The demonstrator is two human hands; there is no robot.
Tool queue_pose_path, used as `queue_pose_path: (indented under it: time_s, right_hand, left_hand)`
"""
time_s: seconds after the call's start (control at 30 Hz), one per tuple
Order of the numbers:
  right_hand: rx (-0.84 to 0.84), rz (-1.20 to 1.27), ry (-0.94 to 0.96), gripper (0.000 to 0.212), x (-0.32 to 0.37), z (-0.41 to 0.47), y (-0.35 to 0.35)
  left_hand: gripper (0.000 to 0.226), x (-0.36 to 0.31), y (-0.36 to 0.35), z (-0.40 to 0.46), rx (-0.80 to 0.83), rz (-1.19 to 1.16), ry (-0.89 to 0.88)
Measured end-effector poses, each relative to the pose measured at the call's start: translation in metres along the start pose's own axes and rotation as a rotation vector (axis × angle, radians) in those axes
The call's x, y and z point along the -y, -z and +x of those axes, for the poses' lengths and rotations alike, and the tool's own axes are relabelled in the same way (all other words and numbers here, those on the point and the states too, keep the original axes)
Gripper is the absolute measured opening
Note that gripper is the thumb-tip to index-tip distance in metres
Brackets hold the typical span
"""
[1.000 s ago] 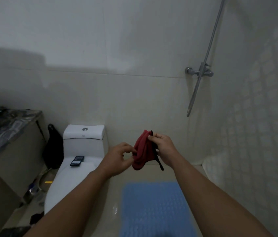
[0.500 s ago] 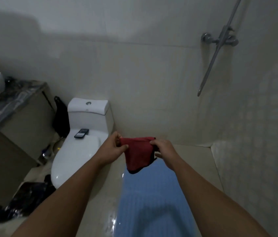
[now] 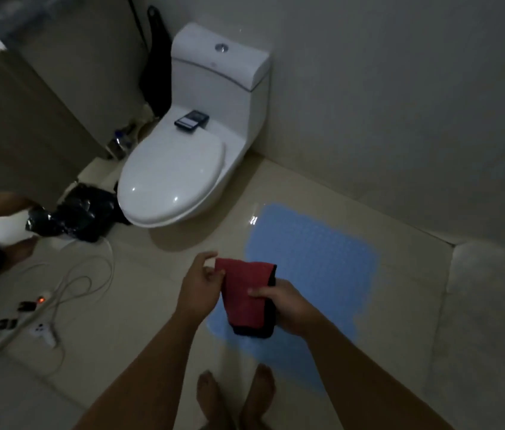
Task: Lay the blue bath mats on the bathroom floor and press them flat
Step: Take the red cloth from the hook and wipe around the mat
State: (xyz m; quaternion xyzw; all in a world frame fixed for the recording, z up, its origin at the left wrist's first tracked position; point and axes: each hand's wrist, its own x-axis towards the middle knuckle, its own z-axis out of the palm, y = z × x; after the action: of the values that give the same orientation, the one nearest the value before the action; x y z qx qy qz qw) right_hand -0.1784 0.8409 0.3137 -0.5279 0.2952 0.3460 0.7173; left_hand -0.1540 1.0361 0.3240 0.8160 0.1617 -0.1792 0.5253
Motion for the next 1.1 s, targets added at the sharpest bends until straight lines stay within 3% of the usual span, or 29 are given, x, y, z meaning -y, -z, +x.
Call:
queue_pose_path:
  time_s: [0.07,0.17,0.27,0.37,0.47,0.53,0.63,0.7,0.87,0.93,1.03,1.1]
  right_hand:
    - [-0.058,0.066,-0.128,0.034,-0.056,0.056,0.003]
    - [-0.186,0.153,-0.302,0.043,-0.145,0.156,0.013]
    - [-0.269,0.237,-0.390,0.041,-0.213,0.261,0.030]
    - [-0.261,0.337,-0.353,0.037,-0.252,0.364,0.059]
    - [-0.243,0.269,-0.121,0.043,-0.232,0.469,0.101]
    - [-0.308,0.059,0.067,0.045,-0.194,0.546,0.127]
    - [-0.645,-0.643,0.347,0.043,-0.121,0.639,0.162]
    - [-0.690,-1.034,0.525,0.045,-0.109,0.692,0.169]
    - [-0.755,-1.608,0.596,0.063,-0.211,0.776,0.108]
    - [-0.536,-1.696,0.793,0.066,-0.263,0.769,0.064]
    - [0.063,-1.809,0.994,0.069,-0.338,0.733,0.035]
    - [0.381,-1.975,1.100,0.069,-0.359,0.711,0.056]
  left_hand:
    - [0.031,0.072,-0.018,0.018,-0.050,0.029,0.102]
    - [0.033,0.184,-0.050,0.054,-0.086,0.097,0.251]
    - [0.038,0.301,-0.085,0.099,-0.019,0.246,0.307]
    - [0.042,0.403,-0.121,0.155,0.064,0.342,0.307]
    - [0.046,0.469,-0.153,0.209,0.074,0.484,0.216]
    - [0.053,0.520,-0.174,0.243,0.050,0.618,0.123]
    - [0.061,0.586,-0.200,0.287,-0.067,0.733,-0.046]
    - [0.063,0.625,-0.215,0.302,-0.128,0.720,-0.154]
    - [0.061,0.675,-0.226,0.305,-0.237,0.775,-0.284]
    - [0.062,0.682,-0.222,0.301,-0.290,0.802,-0.230]
    - [0.070,0.685,-0.219,0.293,-0.323,0.818,-0.125]
    - [0.079,0.684,-0.218,0.291,-0.337,0.809,-0.101]
